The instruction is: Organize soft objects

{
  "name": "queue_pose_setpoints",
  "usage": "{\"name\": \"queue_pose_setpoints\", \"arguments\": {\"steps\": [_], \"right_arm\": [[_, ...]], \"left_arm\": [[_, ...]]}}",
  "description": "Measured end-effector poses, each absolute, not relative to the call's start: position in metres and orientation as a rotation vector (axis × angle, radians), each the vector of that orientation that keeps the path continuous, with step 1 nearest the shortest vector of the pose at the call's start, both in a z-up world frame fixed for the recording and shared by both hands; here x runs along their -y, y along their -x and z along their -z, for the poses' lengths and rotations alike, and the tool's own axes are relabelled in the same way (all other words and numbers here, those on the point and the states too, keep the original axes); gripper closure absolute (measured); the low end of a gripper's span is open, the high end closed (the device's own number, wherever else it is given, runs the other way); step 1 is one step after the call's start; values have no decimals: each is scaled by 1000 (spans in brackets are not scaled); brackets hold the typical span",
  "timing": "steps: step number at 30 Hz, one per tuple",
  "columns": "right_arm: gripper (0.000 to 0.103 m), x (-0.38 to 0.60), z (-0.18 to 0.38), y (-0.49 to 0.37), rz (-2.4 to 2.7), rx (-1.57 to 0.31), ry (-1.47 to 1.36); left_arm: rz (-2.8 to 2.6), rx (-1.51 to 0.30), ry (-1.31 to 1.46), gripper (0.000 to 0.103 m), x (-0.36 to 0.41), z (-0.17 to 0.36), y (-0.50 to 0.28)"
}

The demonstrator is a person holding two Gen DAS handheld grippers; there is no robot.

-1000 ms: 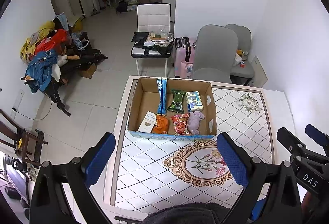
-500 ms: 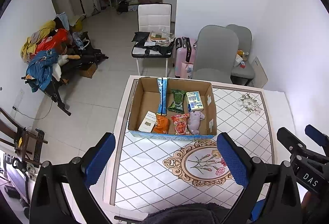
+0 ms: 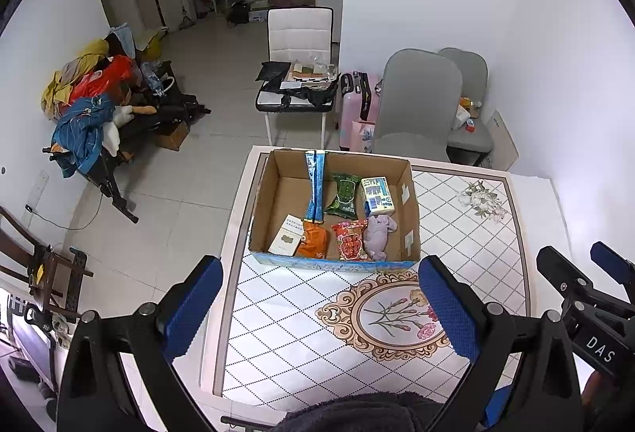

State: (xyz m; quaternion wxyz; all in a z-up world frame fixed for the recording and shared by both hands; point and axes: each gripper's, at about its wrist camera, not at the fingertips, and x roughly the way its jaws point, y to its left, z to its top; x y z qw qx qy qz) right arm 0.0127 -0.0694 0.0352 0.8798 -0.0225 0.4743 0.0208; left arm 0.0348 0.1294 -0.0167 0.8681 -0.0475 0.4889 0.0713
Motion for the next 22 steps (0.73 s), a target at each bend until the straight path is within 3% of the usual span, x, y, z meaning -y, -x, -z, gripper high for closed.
{"name": "queue_pose_setpoints", "arguments": {"steps": [22], "right_arm": [[8, 74, -37, -14, -26, -976, 30]], "left_arm": [[-144, -1016, 81, 2, -131, 12, -37]]}}
